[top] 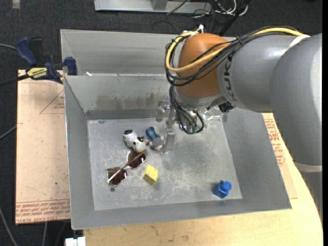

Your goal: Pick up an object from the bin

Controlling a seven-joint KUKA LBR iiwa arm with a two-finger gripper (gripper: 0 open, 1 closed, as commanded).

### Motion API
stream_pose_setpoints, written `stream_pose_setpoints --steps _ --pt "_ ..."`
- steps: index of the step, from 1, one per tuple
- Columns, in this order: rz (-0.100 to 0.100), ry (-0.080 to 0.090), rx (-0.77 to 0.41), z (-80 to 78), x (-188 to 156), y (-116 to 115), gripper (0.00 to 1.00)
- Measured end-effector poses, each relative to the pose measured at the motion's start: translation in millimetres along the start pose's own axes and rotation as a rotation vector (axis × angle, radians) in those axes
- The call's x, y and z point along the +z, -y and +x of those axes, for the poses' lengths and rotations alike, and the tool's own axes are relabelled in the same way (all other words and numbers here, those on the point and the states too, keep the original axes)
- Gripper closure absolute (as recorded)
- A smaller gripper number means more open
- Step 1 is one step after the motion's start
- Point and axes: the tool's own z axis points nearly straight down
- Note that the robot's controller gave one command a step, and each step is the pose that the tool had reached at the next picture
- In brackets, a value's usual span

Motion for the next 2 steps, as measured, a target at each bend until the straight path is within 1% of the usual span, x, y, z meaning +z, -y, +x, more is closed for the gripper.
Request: stream_pose_setpoints --steps 1,2 --pt "0.0 0.001 0.087 0.1 48 2 0.0" --pt "0.0 0.0 0.055 14.9 53 -8 1.0"
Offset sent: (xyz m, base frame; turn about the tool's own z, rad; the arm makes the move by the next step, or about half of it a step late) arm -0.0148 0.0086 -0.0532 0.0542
